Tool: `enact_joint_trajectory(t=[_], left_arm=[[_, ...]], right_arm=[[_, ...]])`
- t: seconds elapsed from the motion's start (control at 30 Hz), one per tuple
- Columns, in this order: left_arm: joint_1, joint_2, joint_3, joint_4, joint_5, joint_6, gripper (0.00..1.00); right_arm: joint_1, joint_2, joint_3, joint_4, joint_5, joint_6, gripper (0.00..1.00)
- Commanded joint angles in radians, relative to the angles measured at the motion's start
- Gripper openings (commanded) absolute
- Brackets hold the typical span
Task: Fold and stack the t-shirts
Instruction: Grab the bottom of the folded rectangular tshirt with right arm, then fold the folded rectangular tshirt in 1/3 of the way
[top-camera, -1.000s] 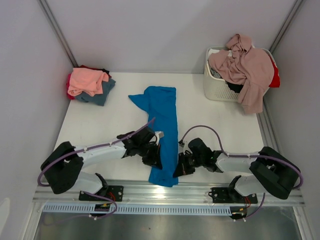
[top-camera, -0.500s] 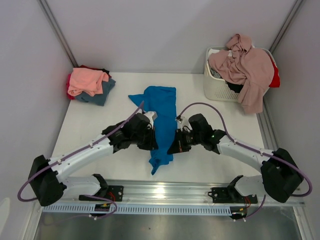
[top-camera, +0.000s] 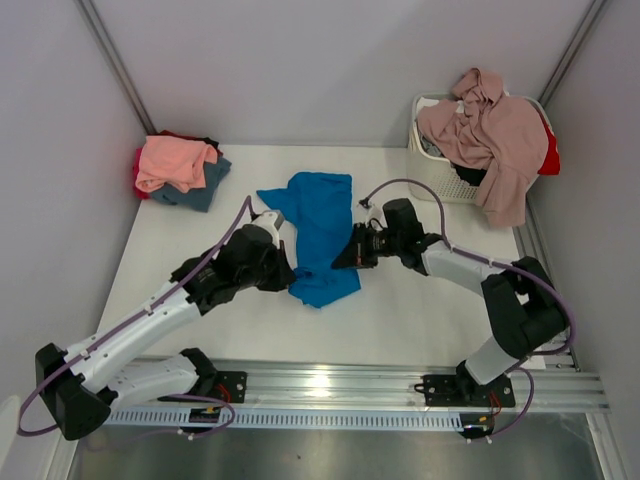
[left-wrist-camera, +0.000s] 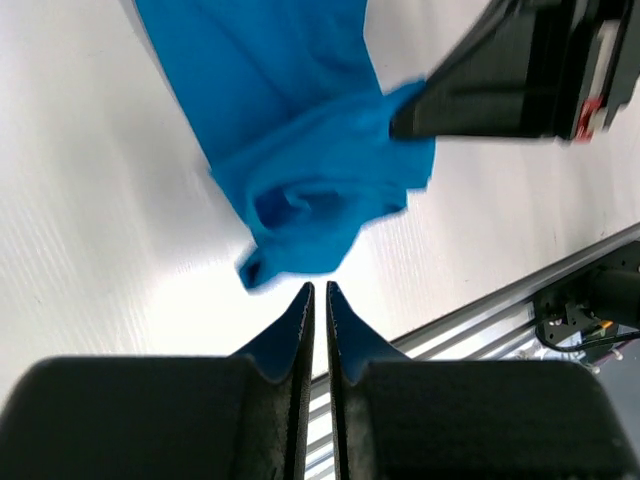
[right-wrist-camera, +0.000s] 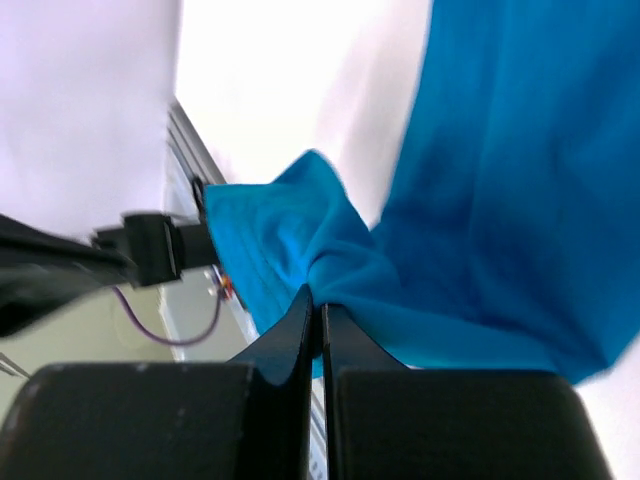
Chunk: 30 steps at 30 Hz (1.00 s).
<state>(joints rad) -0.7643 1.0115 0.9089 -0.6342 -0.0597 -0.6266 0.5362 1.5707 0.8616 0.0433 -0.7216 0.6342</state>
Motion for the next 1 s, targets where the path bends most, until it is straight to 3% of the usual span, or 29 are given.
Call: enact_joint_trajectory(t=[0.0, 0.5, 0.57, 0.6, 0.7, 0.8, 0.97], left_arm=[[0.006, -0.011, -0.01, -0.001, -0.022, 0.018, 0.11], [0.008, -0.002, -0.05, 0.013, 0.017, 0.05, 0.11], [0.008, 0.006, -0.054, 0.016, 0.018, 0.053, 0.11], [0.008, 0.007, -0.056, 0.018, 0.021, 0.054, 0.11], [0.008, 0.022, -0.059, 0.024, 0.026, 0.056, 0.11], [0.008, 0.044, -0.07, 0.042, 0.023, 0.057, 0.11], [0.017, 0.113, -0.058, 0.054, 0.031, 0.05, 0.1]], right_arm=[[-0.033, 0.051, 0.106, 0.138, -0.044, 0.041, 0.0], [-0.163, 0.429, 0.287, 0.414, -0.085, 0.252, 0.0], [-0.173, 0.48, 0.301, 0.458, -0.076, 0.288, 0.09], [-0.174, 0.495, 0.307, 0.463, -0.072, 0.292, 0.3], [-0.173, 0.526, 0.326, 0.435, -0.044, 0.277, 0.64], [-0.16, 0.453, 0.284, 0.411, 0.013, 0.198, 0.73], [-0.072, 0.222, 0.267, 0.068, 0.209, -0.109, 0.78]])
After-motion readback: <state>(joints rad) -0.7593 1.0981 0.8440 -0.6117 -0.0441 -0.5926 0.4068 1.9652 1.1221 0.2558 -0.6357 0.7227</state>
